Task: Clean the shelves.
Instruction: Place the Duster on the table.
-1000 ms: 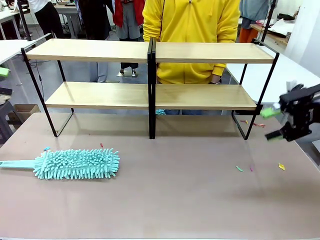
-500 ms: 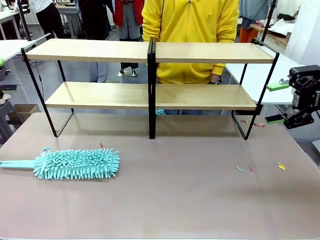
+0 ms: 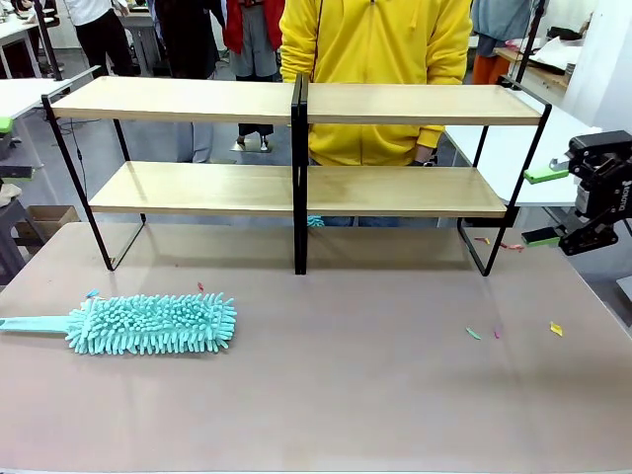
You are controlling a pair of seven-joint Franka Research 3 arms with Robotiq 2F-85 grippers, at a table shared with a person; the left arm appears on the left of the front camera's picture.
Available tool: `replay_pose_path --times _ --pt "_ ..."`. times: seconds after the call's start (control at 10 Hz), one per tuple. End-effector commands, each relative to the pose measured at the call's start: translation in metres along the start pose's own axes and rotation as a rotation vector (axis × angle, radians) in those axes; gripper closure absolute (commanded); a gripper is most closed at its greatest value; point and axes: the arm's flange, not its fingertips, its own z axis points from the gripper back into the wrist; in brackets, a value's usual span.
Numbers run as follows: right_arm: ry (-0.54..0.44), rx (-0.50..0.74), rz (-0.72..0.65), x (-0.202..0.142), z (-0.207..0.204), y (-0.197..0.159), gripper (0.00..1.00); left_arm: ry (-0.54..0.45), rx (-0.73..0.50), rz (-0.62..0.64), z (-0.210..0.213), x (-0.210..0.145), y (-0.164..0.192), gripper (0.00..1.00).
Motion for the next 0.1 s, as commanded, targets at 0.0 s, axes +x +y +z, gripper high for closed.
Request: replay_pose_path --times 0.0 --pt "0.009 -0.005 0.015 -0.0008 0.0013 -0.0009 0.0 0.002 0.004 -0.014 -0.0009 -0.0044 -0.001 0.0"
